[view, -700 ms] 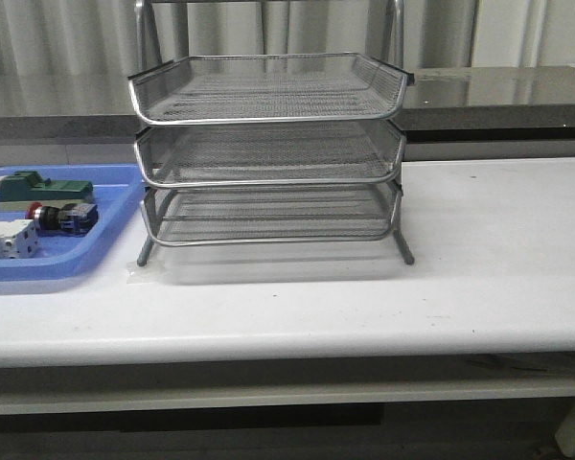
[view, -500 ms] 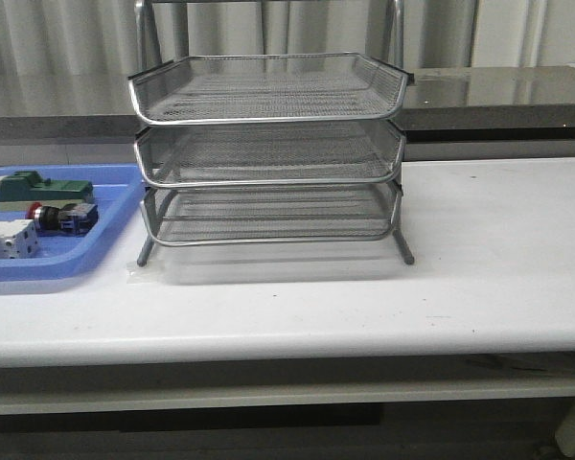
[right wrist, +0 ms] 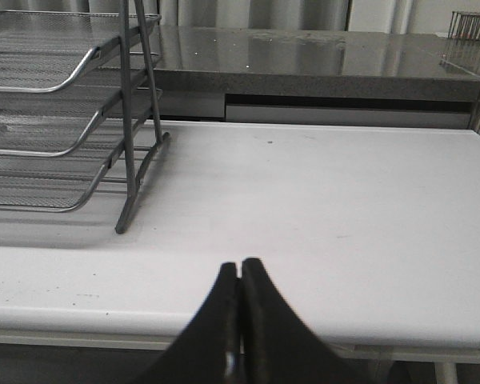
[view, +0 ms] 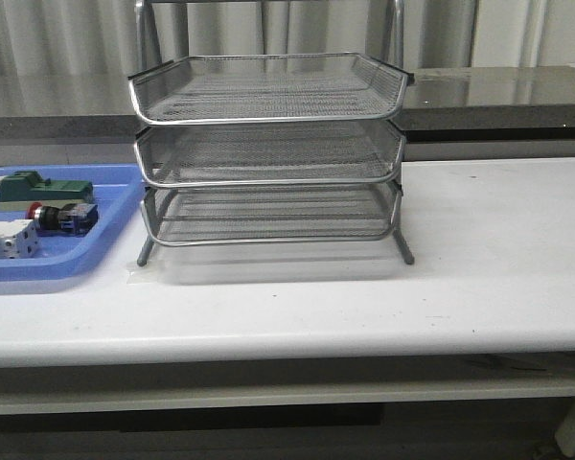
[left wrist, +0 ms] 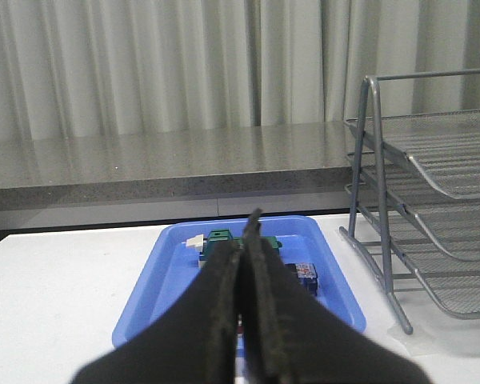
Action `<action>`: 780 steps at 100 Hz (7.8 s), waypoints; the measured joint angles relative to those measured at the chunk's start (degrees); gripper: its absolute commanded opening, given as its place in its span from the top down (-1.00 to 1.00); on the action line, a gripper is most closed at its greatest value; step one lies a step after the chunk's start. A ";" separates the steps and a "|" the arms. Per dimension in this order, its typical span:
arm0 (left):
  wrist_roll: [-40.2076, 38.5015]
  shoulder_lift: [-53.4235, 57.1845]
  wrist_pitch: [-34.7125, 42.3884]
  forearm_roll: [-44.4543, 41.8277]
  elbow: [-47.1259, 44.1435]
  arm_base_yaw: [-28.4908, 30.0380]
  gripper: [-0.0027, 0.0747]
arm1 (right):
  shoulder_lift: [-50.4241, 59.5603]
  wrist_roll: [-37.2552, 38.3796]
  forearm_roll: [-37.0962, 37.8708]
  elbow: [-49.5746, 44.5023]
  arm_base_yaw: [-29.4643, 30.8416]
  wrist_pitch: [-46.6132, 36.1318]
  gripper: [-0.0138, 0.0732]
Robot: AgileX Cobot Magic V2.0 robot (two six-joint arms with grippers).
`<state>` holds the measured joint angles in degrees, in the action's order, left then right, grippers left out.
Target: Place button on rack with both arms
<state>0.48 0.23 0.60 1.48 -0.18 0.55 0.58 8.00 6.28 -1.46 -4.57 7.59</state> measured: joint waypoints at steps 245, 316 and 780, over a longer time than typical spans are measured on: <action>0.00 0.00 0.00 0.00 0.00 0.00 0.98 | -72.48 0.13 -42.92 43.35 -10.35 4.53 -0.05; 0.00 0.00 0.00 0.00 0.00 0.00 0.98 | -86.50 0.13 -44.98 51.62 -10.35 4.75 -0.05; 0.00 0.00 0.00 0.00 0.00 0.00 0.98 | -65.94 -57.11 -86.84 27.85 -11.46 10.34 -0.36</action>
<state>0.48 0.23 0.60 1.48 -0.18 0.55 -65.36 -49.11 -80.56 26.39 -16.03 17.93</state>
